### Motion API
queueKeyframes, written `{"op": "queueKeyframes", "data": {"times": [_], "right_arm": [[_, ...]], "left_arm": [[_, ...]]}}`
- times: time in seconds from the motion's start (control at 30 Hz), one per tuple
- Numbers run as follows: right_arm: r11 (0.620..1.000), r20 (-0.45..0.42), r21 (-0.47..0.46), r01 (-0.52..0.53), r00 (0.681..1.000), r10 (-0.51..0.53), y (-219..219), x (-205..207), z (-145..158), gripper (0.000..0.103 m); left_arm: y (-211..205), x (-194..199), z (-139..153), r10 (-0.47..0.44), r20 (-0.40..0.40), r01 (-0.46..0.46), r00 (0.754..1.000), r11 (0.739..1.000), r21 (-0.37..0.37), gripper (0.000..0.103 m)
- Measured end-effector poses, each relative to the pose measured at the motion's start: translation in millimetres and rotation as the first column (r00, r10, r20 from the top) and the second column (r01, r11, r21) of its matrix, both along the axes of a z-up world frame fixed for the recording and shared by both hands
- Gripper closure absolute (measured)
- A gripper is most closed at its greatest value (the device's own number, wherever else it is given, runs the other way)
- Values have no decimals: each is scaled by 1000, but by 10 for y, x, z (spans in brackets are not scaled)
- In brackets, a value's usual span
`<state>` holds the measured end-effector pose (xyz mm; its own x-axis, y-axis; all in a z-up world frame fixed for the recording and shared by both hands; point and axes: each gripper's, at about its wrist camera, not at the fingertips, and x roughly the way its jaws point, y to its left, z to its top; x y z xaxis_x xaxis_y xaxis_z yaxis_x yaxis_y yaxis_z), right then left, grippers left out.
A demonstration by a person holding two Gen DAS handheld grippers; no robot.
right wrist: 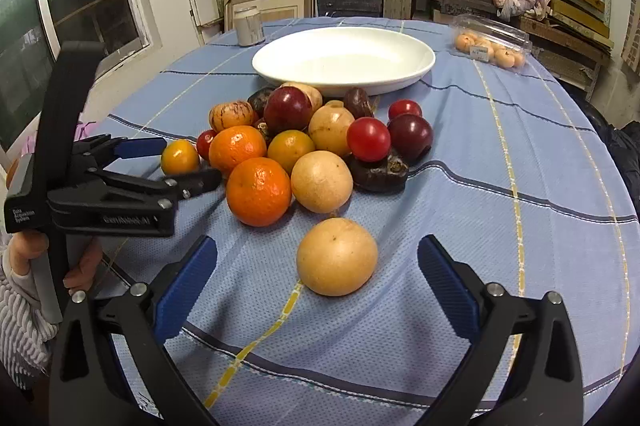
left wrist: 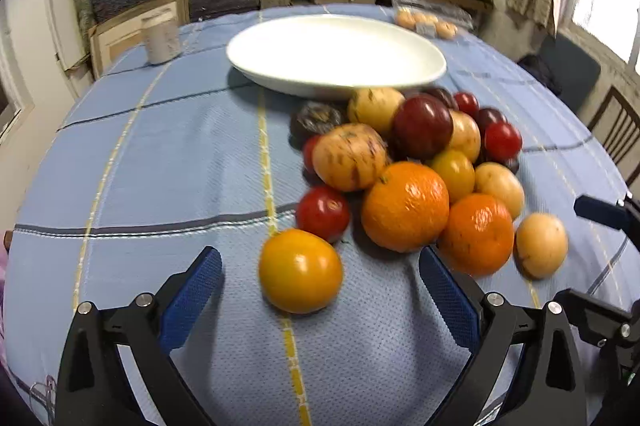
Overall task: Organize fruits
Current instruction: 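Move both tools toward the fruit pile in front of the plate, then grasp the orange tangerine with the left tool while the right tool grasps the pale yellow fruit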
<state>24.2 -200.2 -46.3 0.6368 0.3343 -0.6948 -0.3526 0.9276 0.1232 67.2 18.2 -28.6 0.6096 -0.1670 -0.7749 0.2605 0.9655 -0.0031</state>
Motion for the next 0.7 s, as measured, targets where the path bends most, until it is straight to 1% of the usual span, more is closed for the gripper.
{"op": "queueKeyframes", "data": {"times": [0.03, 0.13, 0.17, 0.27, 0.33, 0.37, 0.43, 0.5, 0.57, 0.6, 0.67, 0.7], "right_arm": [[1000, -1, 2, 2, 1000, -2, -5, 1, 1, 4], [1000, -6, 19, 7, 1000, -7, -43, 10, 0, 4], [1000, -8, 24, 9, 1000, -9, -54, 13, -2, 4], [1000, -14, 28, 13, 1000, -12, -70, 22, -8, 4], [1000, -17, 24, 11, 1000, -11, -67, 25, -15, 4], [1000, -20, 20, 10, 1000, -9, -59, 29, -19, 4], [1000, -29, 14, 3, 1000, -2, -42, 46, -31, 4], [1000, -37, 12, 2, 999, -1, -36, 67, -45, 4], [1000, -38, 15, 4, 999, -4, -42, 71, -46, 4], [1000, -39, 15, 5, 999, -4, -40, 75, -52, 4], [1000, -46, 11, 4, 999, -3, -33, 83, -57, 5], [1000, -49, 11, 4, 999, -3, -31, 92, -62, 6]], "left_arm": [[-8, 18, -15, -10, -14, 10, 1000, 1000, -4, 3], [47, 97, -78, 10, -61, -11, 998, 1000, -13, 3], [62, 100, -83, 17, -64, -18, 998, 1000, -19, 3], [112, 101, -87, 52, -59, -53, 997, 999, -9, 3], [139, 88, -74, 57, -59, -59, 997, 998, -30, 3], [137, 74, -70, 58, -55, -59, 997, 998, -29, 3], [109, 26, -45, 64, -25, -64, 998, 998, -7, 3], [84, -6, -15, 54, -6, -54, 999, 998, -15, 4], [74, -37, -2, 38, -1, -38, 999, 999, -35, 11], [75, -35, 4, 22, -6, -23, 1000, 998, -53, 18], [68, -22, -12, 0, -22, -2, 1000, 997, -77, 24], [56, -7, -34, -13, -36, 10, 999, 997, -83, 30]]}}
